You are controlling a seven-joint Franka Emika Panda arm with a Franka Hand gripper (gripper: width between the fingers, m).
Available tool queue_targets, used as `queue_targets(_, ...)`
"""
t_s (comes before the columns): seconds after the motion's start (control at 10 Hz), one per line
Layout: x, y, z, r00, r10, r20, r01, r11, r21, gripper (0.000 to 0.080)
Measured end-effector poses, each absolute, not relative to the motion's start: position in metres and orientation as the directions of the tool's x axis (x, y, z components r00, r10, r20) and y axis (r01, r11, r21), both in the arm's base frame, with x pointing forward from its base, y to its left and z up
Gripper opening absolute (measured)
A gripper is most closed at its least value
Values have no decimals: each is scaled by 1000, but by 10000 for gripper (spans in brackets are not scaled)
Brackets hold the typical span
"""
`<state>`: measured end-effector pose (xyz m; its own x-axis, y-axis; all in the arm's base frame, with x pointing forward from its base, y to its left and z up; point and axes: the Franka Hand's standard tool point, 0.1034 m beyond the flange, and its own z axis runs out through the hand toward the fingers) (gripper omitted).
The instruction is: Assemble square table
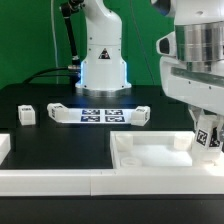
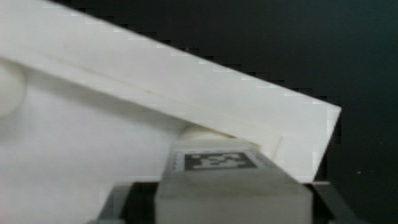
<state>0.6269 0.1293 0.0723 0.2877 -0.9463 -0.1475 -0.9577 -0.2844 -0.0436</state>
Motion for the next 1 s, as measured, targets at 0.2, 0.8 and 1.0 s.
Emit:
queue_targets(0.2,626,133,73,234,-960,-151,-972,-231,-36,290)
queue_targets(0.8,629,140,84,713,-691,-118,-698,-715,-29,642)
queue_targets(1.0,628,138,83,818,-564,-112,-571,-820,-47,648)
